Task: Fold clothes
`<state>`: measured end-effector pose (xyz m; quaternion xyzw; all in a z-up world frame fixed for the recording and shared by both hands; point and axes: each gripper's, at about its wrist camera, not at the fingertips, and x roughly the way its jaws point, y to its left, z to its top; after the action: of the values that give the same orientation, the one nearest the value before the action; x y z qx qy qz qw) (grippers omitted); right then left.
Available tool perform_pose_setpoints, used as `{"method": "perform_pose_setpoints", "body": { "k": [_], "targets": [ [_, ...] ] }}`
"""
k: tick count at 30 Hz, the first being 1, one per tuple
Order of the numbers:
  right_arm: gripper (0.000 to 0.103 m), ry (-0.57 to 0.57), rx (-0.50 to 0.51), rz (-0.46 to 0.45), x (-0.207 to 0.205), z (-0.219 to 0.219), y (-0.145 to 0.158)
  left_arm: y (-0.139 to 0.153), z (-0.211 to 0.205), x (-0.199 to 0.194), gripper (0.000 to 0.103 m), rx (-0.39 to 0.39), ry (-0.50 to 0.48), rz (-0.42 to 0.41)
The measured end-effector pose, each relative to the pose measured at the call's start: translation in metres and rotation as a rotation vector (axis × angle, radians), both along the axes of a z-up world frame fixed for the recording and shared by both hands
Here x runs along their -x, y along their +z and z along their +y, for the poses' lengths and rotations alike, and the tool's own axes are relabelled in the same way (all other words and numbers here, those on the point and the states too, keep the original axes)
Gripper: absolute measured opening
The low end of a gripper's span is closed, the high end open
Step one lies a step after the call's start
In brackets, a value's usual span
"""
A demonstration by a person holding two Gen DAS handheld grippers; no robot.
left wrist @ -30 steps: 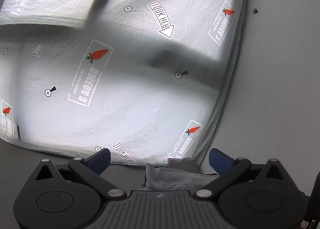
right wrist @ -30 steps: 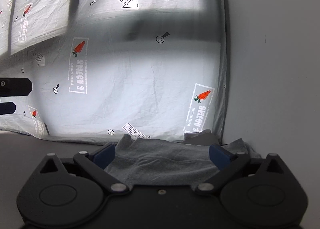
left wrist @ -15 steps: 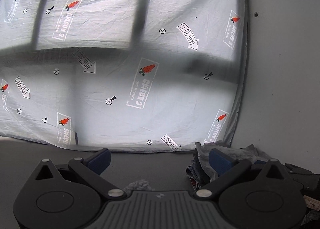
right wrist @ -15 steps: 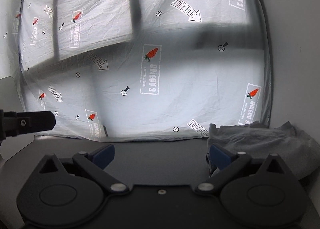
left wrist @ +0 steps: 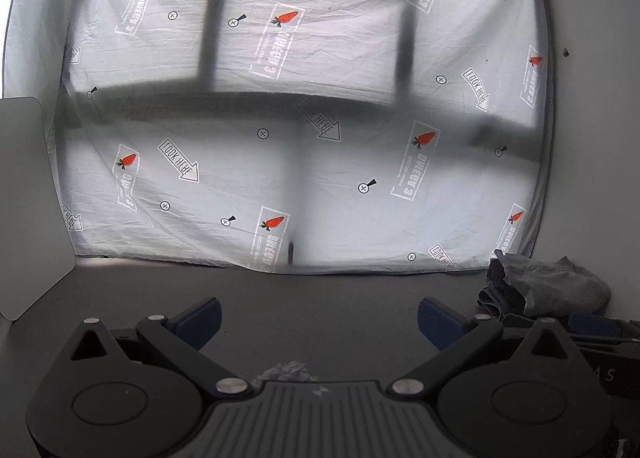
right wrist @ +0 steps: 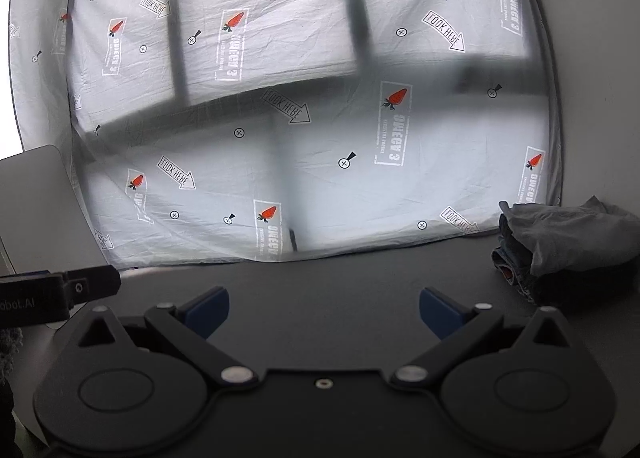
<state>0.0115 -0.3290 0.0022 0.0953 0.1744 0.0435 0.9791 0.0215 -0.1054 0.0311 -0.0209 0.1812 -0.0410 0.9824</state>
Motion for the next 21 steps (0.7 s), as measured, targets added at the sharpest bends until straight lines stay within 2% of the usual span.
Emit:
{"method": "perform_pose_setpoints", "body": {
  "k": [2, 5, 11, 16, 21],
  "targets": [
    [0.103, -0.011, -0.017, 0.025, 0.012, 0.014, -0.001, -0.003, 0.017, 0.008, 0.103, -0.015, 0.004, 0.052],
    [0.103, -0.034, 0.045, 0.052, 0.023, 0.035, -0.008, -0.01, 0.037, 0.018, 0.103, -0.034, 0.02, 0.118],
    [0.103, -0.055, 0.108, 0.172, 0.025, 0.058, -0.029, -0.027, 0.062, 0.026, 0.103, -0.048, 0.065, 0.19],
    [0.103, -0.053, 0.14, 0.214, 0.029, 0.066, -0.037, -0.039, 0.073, 0.028, 0.103, -0.038, 0.098, 0.269],
    [0.103, -0.046, 0.146, 0.229, 0.031, 0.068, -0.04, -0.046, 0.075, 0.033, 0.103, -0.029, 0.091, 0.302]
  ]
}}
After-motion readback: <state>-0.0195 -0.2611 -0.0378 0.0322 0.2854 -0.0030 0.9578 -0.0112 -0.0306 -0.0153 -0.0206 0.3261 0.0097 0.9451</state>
